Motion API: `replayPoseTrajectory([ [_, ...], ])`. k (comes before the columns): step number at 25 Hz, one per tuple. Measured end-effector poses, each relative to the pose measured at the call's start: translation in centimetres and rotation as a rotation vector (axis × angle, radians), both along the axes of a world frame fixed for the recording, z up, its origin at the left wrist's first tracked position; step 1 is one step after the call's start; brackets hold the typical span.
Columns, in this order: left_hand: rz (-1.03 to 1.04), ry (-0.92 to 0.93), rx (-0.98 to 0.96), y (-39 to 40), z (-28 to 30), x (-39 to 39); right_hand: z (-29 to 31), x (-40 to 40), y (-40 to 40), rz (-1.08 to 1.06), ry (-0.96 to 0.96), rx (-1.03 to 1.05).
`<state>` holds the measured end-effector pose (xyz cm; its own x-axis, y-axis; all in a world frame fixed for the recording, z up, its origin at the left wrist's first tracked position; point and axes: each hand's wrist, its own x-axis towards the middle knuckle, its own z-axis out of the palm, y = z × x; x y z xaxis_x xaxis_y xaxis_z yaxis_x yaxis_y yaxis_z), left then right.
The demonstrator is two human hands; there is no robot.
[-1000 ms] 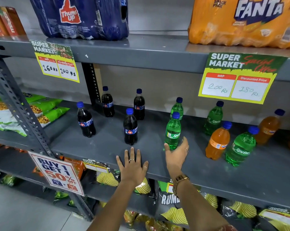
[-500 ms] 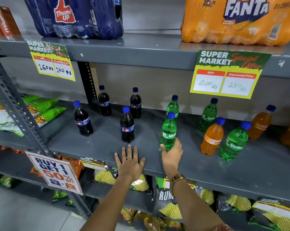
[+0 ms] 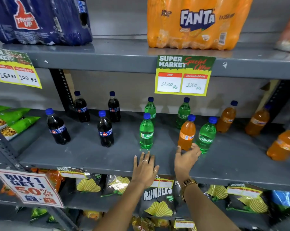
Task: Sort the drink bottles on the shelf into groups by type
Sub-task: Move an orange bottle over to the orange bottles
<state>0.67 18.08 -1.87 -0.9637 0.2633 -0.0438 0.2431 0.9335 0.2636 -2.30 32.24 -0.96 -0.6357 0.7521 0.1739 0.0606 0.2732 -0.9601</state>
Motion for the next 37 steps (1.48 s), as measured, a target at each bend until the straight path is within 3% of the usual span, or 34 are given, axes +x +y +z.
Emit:
replayPoseTrajectory([
  [14,-0.05,-0.02,-0.078,3.0,-0.8,-1.0,-0.2,-1.0,2.5,0.143,-0.16,0.11],
  [21,0.022,-0.033,-0.062,4.2,-0.1,-0.5,-0.3,1.5,3.6,0.224,-0.209,0.216],
  [29,-0.07,-0.055,-0.048,10.6,1.0,1.0,-0.2,6.4,9.8,0.13,-0.236,0.254],
  [37,-0.159,-0.167,-0.129,13.7,1.2,0.0,0.3,4.8,17.1,0.059,-0.245,0.174],
])
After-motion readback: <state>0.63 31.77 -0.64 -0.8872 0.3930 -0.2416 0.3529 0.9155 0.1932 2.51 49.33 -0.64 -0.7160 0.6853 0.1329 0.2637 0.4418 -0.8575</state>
